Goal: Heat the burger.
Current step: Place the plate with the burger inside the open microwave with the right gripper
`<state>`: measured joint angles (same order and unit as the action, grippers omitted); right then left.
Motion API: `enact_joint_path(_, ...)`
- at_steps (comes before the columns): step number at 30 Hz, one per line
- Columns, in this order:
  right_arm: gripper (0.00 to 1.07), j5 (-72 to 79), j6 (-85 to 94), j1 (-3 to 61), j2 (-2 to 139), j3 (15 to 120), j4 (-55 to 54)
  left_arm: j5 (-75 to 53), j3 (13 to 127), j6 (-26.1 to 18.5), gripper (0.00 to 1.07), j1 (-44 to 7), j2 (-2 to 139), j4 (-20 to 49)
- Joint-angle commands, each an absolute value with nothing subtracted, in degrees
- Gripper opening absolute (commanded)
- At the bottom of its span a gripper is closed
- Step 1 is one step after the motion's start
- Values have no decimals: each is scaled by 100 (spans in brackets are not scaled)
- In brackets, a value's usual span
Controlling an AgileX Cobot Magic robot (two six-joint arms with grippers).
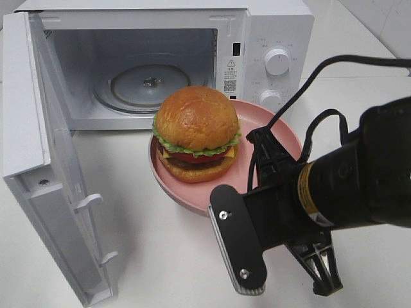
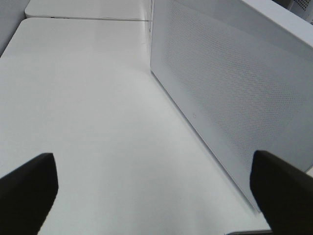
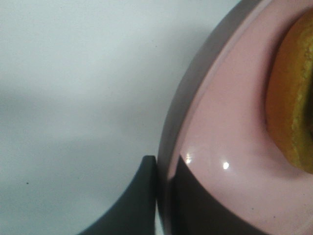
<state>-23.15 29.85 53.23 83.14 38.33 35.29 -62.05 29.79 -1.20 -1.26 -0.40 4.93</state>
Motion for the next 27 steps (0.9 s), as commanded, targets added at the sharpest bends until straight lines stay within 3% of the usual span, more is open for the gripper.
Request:
enact_joint_path(1, 0, -2045, 3678, 5122, 8285, 3999, 3260, -6131, 2968, -120, 100, -132, -115, 539)
enact_joint_path(10, 0, -1667, 6486, 4354, 8285, 4057, 1375, -6131, 2968, -120, 100, -132, -115, 539)
enact_joint_path(20, 0, -1249, 8405, 3862, 8428, 4057, -229, -6131, 2968, -120, 100, -132, -115, 539)
enact_joint_path(27, 0, -963, 8526, 3862, 8629, 4057, -241, -6131, 2968, -120, 100, -132, -115, 539)
